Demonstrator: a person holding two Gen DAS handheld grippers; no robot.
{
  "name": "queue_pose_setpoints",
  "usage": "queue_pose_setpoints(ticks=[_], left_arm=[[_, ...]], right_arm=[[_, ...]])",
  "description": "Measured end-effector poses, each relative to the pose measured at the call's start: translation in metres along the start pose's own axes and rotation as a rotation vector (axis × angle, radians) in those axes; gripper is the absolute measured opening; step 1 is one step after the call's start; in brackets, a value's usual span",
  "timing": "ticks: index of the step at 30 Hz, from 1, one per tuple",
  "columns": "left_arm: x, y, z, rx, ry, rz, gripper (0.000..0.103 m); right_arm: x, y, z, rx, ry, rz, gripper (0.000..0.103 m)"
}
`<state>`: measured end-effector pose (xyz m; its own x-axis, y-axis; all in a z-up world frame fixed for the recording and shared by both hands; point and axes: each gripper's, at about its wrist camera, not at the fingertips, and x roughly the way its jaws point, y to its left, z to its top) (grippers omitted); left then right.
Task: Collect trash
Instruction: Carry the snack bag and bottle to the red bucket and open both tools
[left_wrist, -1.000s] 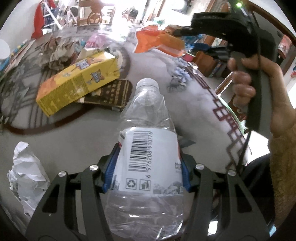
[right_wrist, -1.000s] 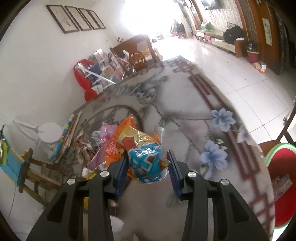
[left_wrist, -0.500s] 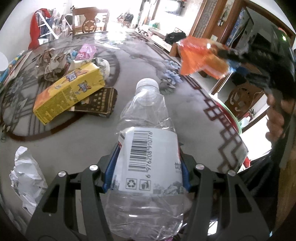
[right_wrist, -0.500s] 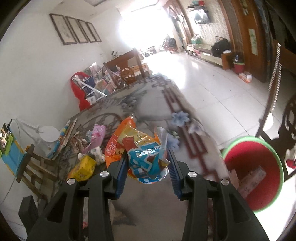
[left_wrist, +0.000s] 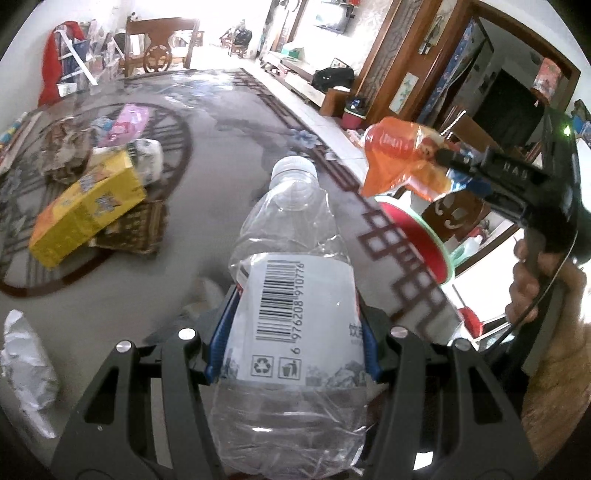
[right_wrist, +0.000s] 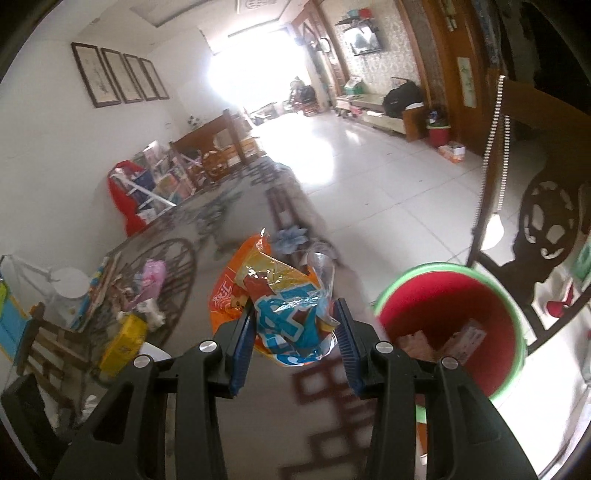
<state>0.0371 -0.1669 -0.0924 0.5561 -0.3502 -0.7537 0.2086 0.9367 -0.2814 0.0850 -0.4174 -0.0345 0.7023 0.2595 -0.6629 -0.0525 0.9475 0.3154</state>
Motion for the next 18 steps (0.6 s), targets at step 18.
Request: queue_pose_setpoints(ticks=[18], left_arm=[[0.031, -0.088, 0.044, 0.099, -0.036, -0.102, 0.054]], right_arm=[[-0.023, -0.098, 0.006, 0.212, -0.046, -0.123, 0.04]])
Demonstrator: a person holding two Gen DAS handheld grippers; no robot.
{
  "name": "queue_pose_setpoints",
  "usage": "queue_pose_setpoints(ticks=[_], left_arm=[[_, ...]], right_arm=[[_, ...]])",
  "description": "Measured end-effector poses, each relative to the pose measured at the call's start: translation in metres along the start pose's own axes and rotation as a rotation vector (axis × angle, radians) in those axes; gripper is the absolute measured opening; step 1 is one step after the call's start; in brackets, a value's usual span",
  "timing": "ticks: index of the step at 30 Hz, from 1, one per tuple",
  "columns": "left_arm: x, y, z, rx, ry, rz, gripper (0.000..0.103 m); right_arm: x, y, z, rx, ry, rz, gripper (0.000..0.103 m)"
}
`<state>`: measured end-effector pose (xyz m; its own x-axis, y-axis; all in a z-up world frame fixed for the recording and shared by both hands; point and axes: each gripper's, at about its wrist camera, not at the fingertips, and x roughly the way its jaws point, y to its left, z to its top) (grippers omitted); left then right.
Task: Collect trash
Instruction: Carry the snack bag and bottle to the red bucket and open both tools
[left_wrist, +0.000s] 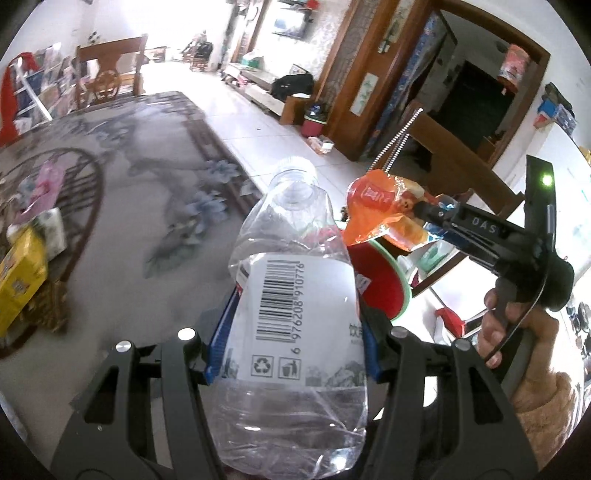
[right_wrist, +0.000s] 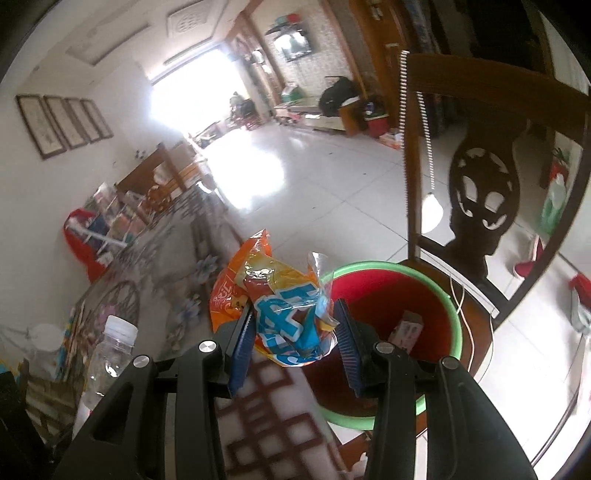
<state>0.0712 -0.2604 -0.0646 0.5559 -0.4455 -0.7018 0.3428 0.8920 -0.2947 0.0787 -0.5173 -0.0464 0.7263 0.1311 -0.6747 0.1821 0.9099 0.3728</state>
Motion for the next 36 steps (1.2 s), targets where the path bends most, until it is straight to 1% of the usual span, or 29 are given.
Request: queue_pose_setpoints(ticks=[3, 6, 10, 14, 18, 19, 20, 21, 22, 25, 32, 36], left_arm=[[0.014, -0.01, 0.009, 0.001, 0.014, -0.028, 0.054], [0.028, -0.018, 0.014, -0.007, 0.04, -0.057, 0.054], [0.055, -0.039, 0.02, 0.015, 0.09, -0.086, 0.054], [0.074, -0.058, 0.024, 0.035, 0.123, -0.114, 0.054], [0.086, -0.071, 0.026, 0.057, 0.149, -0.126, 0.055], [0.088, -0.072, 0.027, 0.062, 0.157, -0.121, 0.062], [0.09, -0.073, 0.028, 0.065, 0.162, -0.11, 0.069], [0.089, -0.072, 0.03, 0.06, 0.152, -0.107, 0.081], [0.087, -0.071, 0.03, 0.053, 0.142, -0.109, 0.082], [0.08, -0.064, 0.031, 0.03, 0.13, -0.122, 0.082], [0.064, -0.046, 0.027, -0.004, 0.114, -0.107, 0.082], [0.038, -0.031, 0.023, -0.012, 0.074, -0.082, 0.082]], right_arm=[[-0.002, -0.012, 0.004, 0.042, -0.015, -0.019, 0.041], [-0.003, -0.027, 0.01, 0.088, -0.037, -0.071, 0.042], [0.0, -0.043, 0.015, 0.145, -0.031, -0.112, 0.042], [0.003, -0.056, 0.016, 0.204, -0.035, -0.127, 0.042], [0.006, -0.065, 0.017, 0.26, -0.035, -0.127, 0.042], [0.007, -0.066, 0.017, 0.263, -0.032, -0.129, 0.042], [0.008, -0.066, 0.017, 0.266, -0.03, -0.139, 0.048], [0.008, -0.067, 0.017, 0.271, -0.029, -0.144, 0.062], [0.007, -0.068, 0.017, 0.282, -0.036, -0.149, 0.066], [0.003, -0.071, 0.017, 0.303, -0.055, -0.14, 0.067], [0.008, -0.064, 0.018, 0.285, -0.041, -0.125, 0.067], [0.013, -0.053, 0.017, 0.255, -0.024, -0.118, 0.067]])
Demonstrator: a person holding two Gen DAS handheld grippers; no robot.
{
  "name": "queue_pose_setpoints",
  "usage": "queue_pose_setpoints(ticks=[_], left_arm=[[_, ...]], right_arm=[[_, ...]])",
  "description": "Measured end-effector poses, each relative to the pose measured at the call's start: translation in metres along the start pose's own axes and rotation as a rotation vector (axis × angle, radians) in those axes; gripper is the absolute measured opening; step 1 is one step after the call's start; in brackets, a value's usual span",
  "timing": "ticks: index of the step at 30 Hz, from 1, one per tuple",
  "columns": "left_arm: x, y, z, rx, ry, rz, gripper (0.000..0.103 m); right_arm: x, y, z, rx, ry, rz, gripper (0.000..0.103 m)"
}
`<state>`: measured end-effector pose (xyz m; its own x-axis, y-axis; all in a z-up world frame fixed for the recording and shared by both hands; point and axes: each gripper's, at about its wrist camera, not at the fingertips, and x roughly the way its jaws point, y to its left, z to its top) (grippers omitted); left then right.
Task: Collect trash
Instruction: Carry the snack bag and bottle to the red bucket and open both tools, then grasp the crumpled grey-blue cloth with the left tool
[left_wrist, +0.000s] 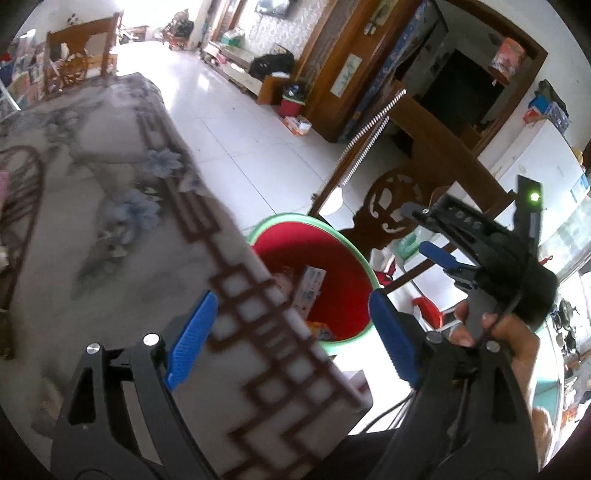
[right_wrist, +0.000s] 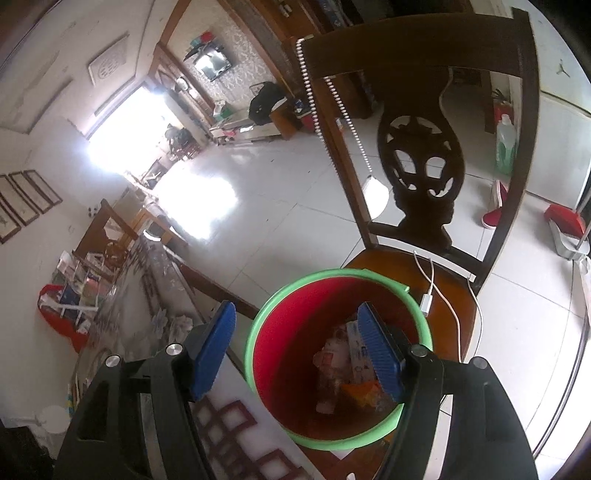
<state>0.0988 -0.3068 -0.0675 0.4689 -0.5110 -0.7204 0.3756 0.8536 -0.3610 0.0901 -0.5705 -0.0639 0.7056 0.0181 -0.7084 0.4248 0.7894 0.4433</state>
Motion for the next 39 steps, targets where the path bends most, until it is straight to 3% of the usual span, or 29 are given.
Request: queue_pose_setpoints(ticks=[4, 8, 12, 17, 23, 29, 33, 35, 36, 37, 39], left_arm=[[-0.045, 0.023, -0.008, -0.019, -0.065, 0.051, 0.082], [-0.09, 0.066, -0.021, -0.108, -0.124, 0.144, 0.084], [-0.138, 0.119, -0.049, -0.182, -0.151, 0.301, 0.085], [-0.181, 0.178, -0.103, -0.318, -0.104, 0.472, 0.092], [-0.198, 0.237, -0.156, -0.545, -0.052, 0.574, 0.092], [-0.189, 0.257, -0.159, -0.58, -0.059, 0.575, 0.092], [-0.181, 0.265, -0.159, -0.611, -0.059, 0.493, 0.089], [-0.172, 0.265, -0.161, -0.605, -0.035, 0.49, 0.072], [-0.17, 0.266, -0.161, -0.605, -0.028, 0.492, 0.055], [-0.168, 0.268, -0.162, -0.618, -0.028, 0.46, 0.044], [-0.168, 0.267, -0.159, -0.628, -0.043, 0.421, 0.042]], right_arm=[[0.004, 0.023, -0.008, -0.066, 0.024, 0.014, 0.067], [0.009, 0.058, -0.024, -0.165, 0.06, 0.044, 0.07], [0.015, 0.088, -0.041, -0.241, 0.107, 0.076, 0.072], [0.022, 0.12, -0.067, -0.324, 0.175, 0.116, 0.074], [0.023, 0.147, -0.086, -0.38, 0.203, 0.139, 0.075], [0.028, 0.164, -0.102, -0.434, 0.23, 0.147, 0.075], [0.03, 0.174, -0.111, -0.462, 0.246, 0.156, 0.075], [0.032, 0.179, -0.114, -0.467, 0.252, 0.166, 0.075], [0.032, 0.183, -0.116, -0.466, 0.255, 0.173, 0.075], [0.032, 0.186, -0.117, -0.465, 0.259, 0.183, 0.075], [0.033, 0.196, -0.122, -0.467, 0.268, 0.207, 0.075]])
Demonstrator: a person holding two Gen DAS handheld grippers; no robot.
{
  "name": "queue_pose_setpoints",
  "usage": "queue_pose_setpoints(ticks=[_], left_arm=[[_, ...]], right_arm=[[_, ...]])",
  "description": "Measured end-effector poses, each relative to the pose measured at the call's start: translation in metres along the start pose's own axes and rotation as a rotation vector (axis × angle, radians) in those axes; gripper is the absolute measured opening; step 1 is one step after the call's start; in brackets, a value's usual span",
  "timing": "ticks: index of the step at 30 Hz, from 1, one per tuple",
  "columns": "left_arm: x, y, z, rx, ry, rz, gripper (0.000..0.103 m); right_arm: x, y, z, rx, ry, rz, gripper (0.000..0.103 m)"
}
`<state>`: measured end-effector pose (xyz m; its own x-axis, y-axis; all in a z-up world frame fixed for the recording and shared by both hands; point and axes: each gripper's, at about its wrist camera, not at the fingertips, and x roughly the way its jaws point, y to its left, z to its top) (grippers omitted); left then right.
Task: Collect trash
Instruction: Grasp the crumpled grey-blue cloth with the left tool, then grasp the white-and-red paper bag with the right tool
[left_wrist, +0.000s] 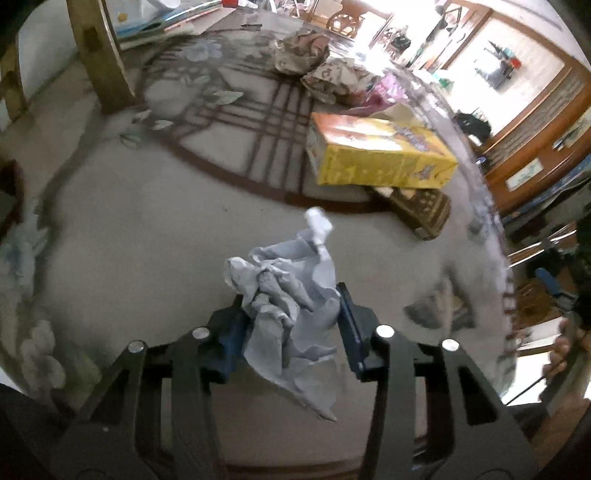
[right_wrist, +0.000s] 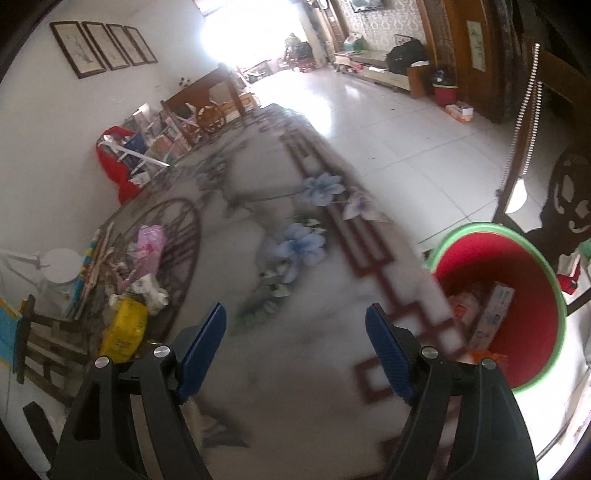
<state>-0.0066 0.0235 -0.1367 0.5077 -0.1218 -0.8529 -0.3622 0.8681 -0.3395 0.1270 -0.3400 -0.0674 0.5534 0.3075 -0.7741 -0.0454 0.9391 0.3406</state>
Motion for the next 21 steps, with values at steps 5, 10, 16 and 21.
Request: queue_pose_setpoints(ticks=[5, 10, 16, 21], left_arm=[[-0.019, -0.026, 0.021, 0.035, -0.082, -0.069, 0.041], [-0.028, -0.039, 0.026, 0.138, -0.185, -0.035, 0.041], [-0.02, -0.013, 0.025, 0.047, -0.112, -0.119, 0.042], [-0.029, -0.015, 0.025, 0.031, -0.113, -0.205, 0.042]], right_arm=[[0.012, 0.039, -0.001, -0.073, 0.008, 0.039, 0.075], [0.023, 0.083, -0.007, -0.183, -0.007, 0.08, 0.075], [0.029, 0.132, -0.013, -0.327, -0.036, 0.154, 0.075], [0.056, 0.167, -0.022, -0.4, 0.027, 0.145, 0.075]])
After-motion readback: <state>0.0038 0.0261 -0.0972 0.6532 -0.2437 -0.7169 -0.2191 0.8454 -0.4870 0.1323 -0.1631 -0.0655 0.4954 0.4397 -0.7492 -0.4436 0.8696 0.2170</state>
